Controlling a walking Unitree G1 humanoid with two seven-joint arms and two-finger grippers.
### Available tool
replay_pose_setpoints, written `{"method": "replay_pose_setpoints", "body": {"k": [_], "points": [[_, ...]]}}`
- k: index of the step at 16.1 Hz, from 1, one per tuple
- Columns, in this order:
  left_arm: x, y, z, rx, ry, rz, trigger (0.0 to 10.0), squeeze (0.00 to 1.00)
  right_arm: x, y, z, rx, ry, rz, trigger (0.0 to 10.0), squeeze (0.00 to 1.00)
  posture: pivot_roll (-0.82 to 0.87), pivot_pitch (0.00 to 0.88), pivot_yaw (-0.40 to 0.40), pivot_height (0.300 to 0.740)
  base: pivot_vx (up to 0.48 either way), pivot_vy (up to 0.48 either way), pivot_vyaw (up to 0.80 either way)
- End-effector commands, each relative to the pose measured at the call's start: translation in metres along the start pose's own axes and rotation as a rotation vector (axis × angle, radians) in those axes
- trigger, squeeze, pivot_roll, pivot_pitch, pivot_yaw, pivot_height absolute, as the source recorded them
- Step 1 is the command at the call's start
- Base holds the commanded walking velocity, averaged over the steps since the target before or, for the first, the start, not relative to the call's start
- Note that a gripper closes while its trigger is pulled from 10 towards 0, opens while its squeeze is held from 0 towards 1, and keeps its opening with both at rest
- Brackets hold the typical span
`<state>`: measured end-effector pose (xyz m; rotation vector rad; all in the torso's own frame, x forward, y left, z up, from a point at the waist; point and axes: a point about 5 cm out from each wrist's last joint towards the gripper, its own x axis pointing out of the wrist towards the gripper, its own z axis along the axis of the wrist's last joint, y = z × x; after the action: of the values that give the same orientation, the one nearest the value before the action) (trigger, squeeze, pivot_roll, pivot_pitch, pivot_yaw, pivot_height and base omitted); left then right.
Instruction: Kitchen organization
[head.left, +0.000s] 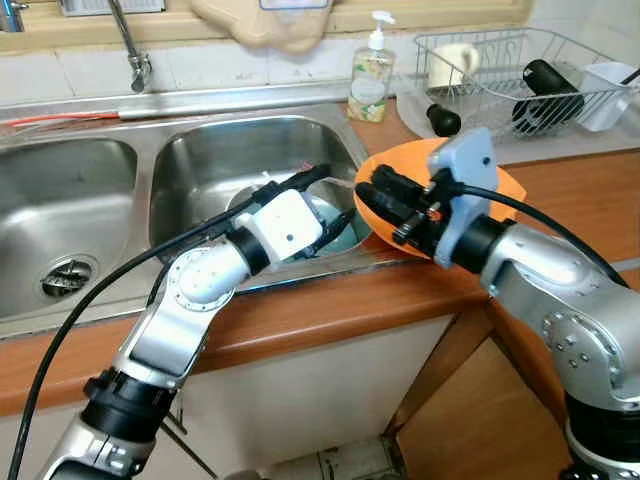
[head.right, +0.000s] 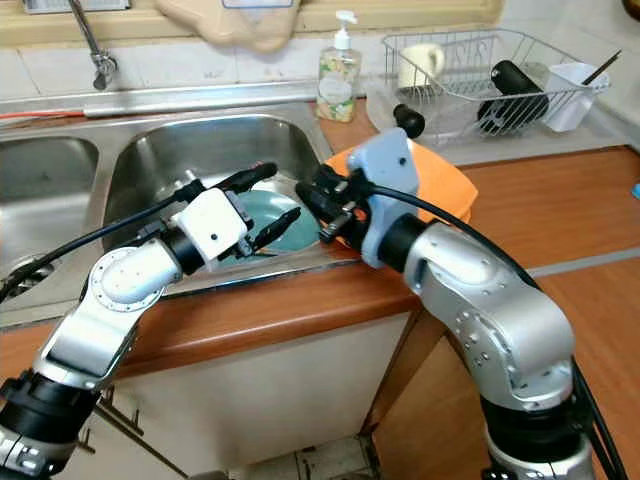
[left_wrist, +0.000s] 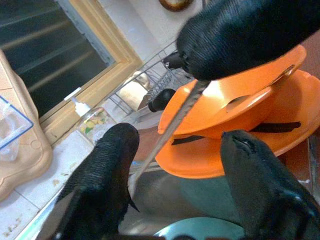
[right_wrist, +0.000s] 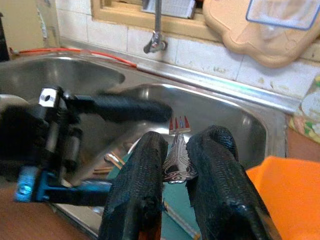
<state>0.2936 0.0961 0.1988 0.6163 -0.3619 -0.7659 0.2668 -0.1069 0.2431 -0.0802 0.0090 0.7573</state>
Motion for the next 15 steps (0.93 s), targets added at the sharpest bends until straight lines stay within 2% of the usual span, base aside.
{"method": "replay_pose_setpoints", "body": {"k": [1, 6, 15], "points": [[0.004, 0.002, -0.001, 0.036, 0.004, -0.015, 0.0, 0.0, 0.002, 0.005, 0.001, 0.001, -0.001, 0.018, 0.0, 0.0, -0.04, 0.0, 0.018, 0.74, 0.0, 0.0, 0.0], [0.005, 0.003, -0.007, 0.084, 0.033, -0.033, 0.0, 0.0, 0.006, 0.01, -0.004, 0.026, 0.004, 0.013, 0.0, 0.0, -0.03, 0.0, 0.019, 0.74, 0.0, 0.0, 0.0], [0.003, 0.006, -0.012, 0.144, 0.056, -0.045, 0.0, 0.0, 0.007, 0.011, -0.006, 0.038, 0.013, -0.004, 0.0, 0.0, -0.03, 0.0, 0.023, 0.74, 0.0, 0.0, 0.0]]}}
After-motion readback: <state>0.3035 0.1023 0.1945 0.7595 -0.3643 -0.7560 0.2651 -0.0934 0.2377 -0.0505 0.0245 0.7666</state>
